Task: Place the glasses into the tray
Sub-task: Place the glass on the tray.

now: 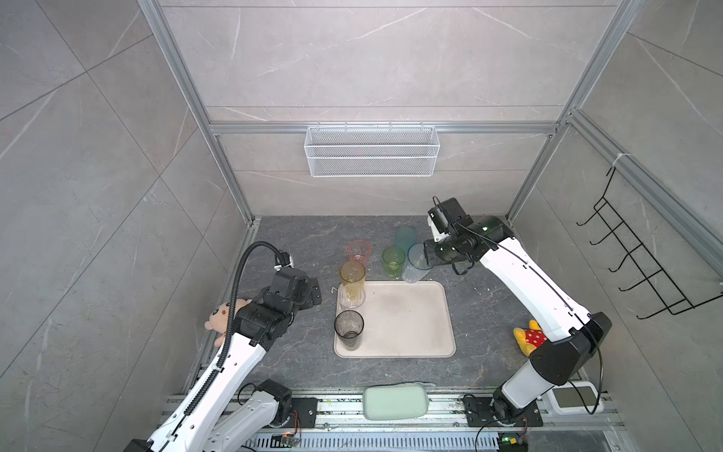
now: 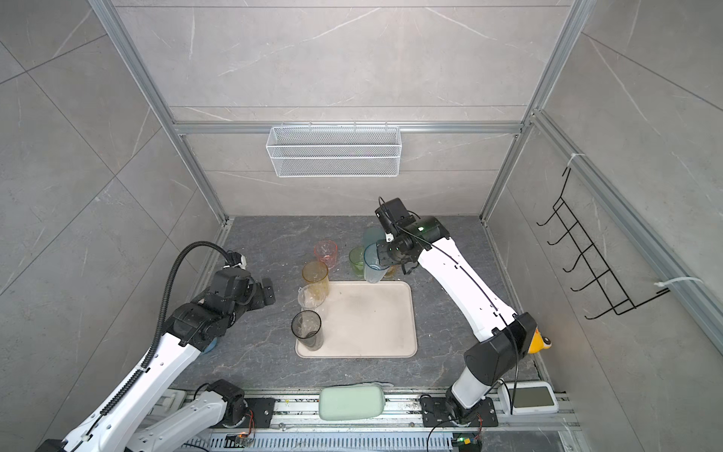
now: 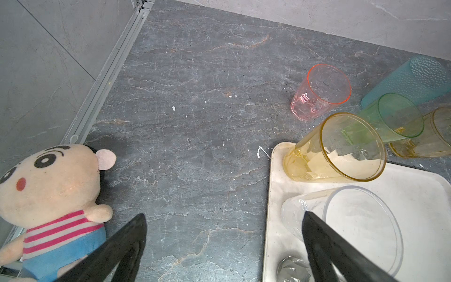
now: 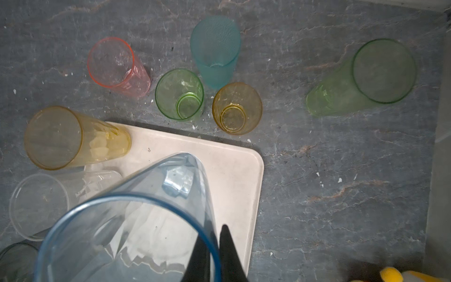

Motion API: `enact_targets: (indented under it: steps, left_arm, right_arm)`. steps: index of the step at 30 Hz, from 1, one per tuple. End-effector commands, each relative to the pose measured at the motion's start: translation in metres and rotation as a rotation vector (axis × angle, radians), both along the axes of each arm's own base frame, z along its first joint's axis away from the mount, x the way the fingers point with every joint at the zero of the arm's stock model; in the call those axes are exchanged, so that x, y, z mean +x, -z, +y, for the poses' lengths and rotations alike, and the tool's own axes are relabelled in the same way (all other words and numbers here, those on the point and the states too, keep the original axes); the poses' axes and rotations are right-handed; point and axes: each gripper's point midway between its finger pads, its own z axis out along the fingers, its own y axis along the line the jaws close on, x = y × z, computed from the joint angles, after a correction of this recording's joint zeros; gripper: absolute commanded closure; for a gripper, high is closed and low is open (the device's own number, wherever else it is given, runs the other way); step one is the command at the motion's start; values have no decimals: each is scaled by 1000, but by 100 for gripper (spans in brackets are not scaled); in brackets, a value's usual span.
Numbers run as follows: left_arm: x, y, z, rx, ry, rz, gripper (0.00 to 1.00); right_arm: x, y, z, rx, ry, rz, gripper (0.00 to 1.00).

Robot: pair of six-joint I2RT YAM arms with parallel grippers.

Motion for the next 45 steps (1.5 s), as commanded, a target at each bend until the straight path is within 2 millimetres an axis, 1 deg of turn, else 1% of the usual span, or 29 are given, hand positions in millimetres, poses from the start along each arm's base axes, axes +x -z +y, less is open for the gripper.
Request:
enact_targets:
  steps: [1,5,10,19,29,45]
  left_arm:
    - [3,-6,0,5,6,-25,1]
    - [3,-6,0,4,7,-25,1]
    - [3,-5,0,5,5,-22,1]
    - [3,-4,0,1,5,-20,1]
    - [4,-2,-1,3,5,-15,1]
    - [4,-1,0,5,0,-13,1]
  right_arm:
    - [0,8,17,33,-19,-6,100]
    - [0,30,29,18,-31,23,100]
    - [3,49,44,-14,-46,39,100]
    - [11,74,53,-49,-45,62,100]
    - [18,92,57,-69,-39,83,100]
    - [26,111,68,-58,-35,111,100]
